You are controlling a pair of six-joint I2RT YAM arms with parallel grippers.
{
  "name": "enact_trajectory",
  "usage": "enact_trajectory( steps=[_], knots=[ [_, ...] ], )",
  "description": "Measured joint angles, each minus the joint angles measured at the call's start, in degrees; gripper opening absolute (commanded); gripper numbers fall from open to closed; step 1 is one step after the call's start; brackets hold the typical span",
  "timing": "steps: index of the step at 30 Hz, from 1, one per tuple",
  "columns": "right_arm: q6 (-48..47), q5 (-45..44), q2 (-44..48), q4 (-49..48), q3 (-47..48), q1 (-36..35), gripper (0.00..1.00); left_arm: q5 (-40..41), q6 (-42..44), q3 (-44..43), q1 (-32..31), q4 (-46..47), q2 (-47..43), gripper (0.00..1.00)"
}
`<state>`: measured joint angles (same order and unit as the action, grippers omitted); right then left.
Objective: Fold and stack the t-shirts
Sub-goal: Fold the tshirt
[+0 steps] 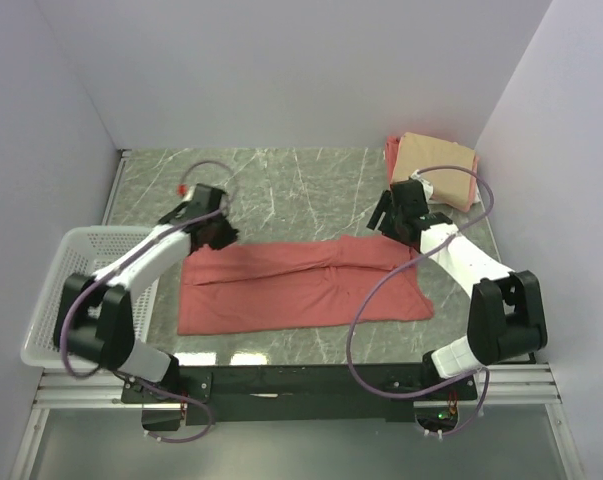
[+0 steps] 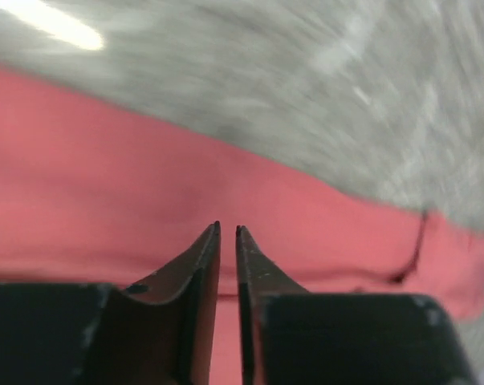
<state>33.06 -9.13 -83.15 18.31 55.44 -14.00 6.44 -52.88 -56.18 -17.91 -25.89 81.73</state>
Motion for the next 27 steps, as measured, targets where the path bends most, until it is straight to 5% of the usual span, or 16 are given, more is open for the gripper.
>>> enact_trajectory(
  steps=[10, 20, 27],
  knots=[
    [-0.1, 2.9, -5.6, 2.8, 3.4, 9.8, 0.75, -9.6, 6.9, -23.8, -16.7, 6.4, 24.5, 0.37],
    [0.2, 13.1, -9.3, 0.0, 3.3, 18.3, 0.72, -16.2, 10.3, -42.7, -18.8, 6.3, 44.3, 0.42],
    [0.3, 16.0, -11.6, -1.6, 2.2, 18.8, 0.71, -20.2, 10.4, -46.8, -19.0, 6.6, 49.7, 0.43]
  ],
)
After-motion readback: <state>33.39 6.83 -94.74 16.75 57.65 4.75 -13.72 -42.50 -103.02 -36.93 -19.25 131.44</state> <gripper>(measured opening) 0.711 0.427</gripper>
